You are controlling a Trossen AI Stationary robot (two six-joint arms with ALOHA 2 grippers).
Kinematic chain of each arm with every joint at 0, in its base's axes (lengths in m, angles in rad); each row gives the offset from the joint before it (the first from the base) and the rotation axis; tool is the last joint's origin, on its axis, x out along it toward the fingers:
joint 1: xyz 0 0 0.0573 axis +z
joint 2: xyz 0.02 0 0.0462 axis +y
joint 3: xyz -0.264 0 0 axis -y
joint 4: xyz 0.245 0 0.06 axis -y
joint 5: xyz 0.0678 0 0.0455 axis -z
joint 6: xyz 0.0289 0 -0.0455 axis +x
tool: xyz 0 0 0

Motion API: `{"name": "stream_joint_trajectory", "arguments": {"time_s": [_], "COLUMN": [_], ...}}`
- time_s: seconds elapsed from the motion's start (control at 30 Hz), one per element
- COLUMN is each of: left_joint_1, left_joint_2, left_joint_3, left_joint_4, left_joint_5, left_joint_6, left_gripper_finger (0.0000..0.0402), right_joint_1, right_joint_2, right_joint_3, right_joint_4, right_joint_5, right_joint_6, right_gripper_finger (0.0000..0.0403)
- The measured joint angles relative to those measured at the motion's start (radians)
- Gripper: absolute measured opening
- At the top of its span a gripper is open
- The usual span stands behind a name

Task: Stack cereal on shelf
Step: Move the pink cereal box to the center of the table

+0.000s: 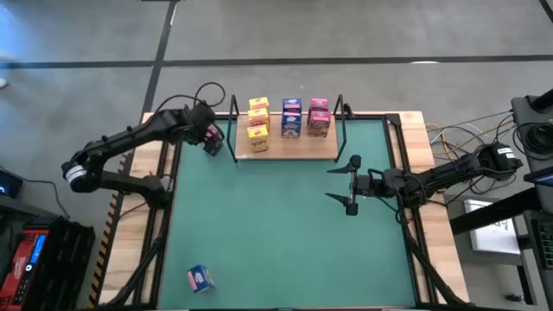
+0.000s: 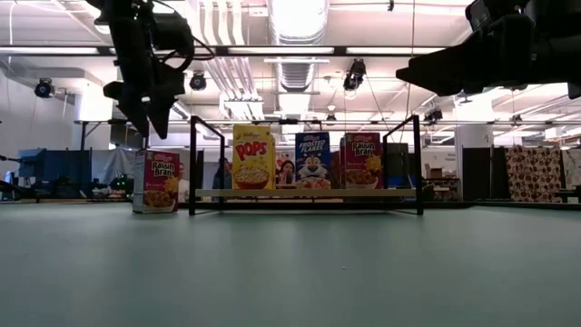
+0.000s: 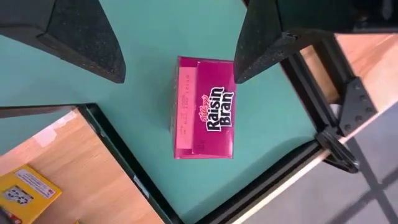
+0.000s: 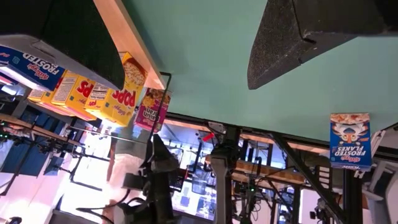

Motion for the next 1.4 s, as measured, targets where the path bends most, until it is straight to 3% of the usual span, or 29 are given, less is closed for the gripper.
{"name": "stream_joint_trajectory", "arguments": {"time_s": [0.3,1.03,1.4], "left_joint_1": [0.104,0.193,0.197], "left_joint_2": [0.009,0.145,0.178], "left_joint_3": [-0.018,-0.018,-0.018], "left_joint_4": [0.031,0.093,0.098], "left_joint_5": [0.103,0.131,0.150], "left_joint_6": [0.090,0.154,0.154], "left_gripper_finger": [0.0281,0.0281,0.0233], "right_joint_1": [0.000,0.000,0.000], "right_joint_2": [0.000,0.000,0.000], "right_joint_3": [0.000,0.000,0.000], "right_joint_4": [0.000,0.000,0.000], "right_joint_5": [0.000,0.000,0.000], "right_joint_6": [0.000,0.000,0.000], "right_gripper_finger": [0.0327,0.0327,0.0327]}}
